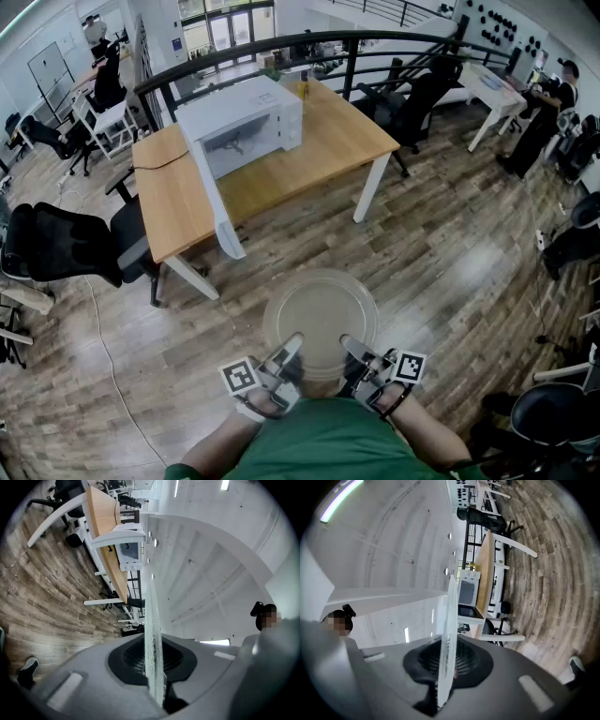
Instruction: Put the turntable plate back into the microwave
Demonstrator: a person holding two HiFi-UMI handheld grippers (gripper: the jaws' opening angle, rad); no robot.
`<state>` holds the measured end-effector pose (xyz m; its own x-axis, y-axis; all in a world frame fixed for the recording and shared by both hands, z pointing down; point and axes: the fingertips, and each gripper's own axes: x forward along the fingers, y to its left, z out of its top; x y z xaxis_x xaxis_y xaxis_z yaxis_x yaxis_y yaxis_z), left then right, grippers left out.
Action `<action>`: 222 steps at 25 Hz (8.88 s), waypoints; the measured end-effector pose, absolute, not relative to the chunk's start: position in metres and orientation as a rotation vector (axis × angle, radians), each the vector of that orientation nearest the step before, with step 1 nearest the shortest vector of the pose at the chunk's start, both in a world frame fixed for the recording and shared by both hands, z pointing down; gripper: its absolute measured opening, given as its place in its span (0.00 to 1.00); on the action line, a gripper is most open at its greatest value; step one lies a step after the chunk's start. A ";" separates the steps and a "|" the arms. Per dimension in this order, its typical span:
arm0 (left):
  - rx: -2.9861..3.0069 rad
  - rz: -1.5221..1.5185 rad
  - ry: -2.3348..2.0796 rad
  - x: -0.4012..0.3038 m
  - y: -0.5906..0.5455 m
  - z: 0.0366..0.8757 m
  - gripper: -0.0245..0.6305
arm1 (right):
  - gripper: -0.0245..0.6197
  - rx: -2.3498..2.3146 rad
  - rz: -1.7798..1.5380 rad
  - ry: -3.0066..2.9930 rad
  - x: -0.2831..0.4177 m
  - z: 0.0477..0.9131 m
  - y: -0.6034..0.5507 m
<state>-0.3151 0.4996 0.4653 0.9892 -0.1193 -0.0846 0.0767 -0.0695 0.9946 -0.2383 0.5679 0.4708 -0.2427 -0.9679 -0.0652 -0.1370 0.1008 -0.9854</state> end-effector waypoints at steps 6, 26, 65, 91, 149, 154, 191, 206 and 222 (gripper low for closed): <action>1.643 -0.181 -0.037 -0.299 0.510 0.463 0.09 | 0.09 -1.109 -1.259 1.528 -0.224 0.473 0.577; 1.689 -0.324 -0.090 -0.209 0.543 0.439 0.09 | 0.10 -1.063 -1.241 1.687 -0.125 0.444 0.601; 1.653 -0.321 -0.165 -0.112 0.326 0.470 0.10 | 0.11 -1.047 -1.347 1.690 -0.025 0.476 0.377; 1.634 -0.491 -0.348 -0.057 0.163 0.478 0.10 | 0.10 -0.861 -1.485 1.854 0.039 0.483 0.194; 1.560 -0.689 -0.586 -0.052 -0.052 0.532 0.10 | 0.10 -0.661 -1.700 2.042 0.051 0.534 -0.049; 1.522 -0.699 -0.605 -0.058 -0.061 0.548 0.10 | 0.10 -0.678 -1.730 2.013 0.045 0.550 -0.058; 1.434 -0.769 -0.782 -0.077 -0.163 0.614 0.10 | 0.11 -0.664 -1.773 2.009 0.026 0.622 -0.166; 1.383 -0.764 -0.835 -0.078 -0.169 0.633 0.10 | 0.12 -0.727 -1.834 1.978 0.025 0.645 -0.169; 1.337 -0.741 -0.938 -0.087 -0.182 0.651 0.09 | 0.24 -0.797 -1.860 1.965 0.018 0.651 -0.172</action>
<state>-0.0869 -0.1817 0.6509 0.4574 -0.8791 0.1339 -0.0732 0.1129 0.9909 0.0178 -0.1724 0.6511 -0.7935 -0.5915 0.1433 -0.1753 -0.0033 -0.9845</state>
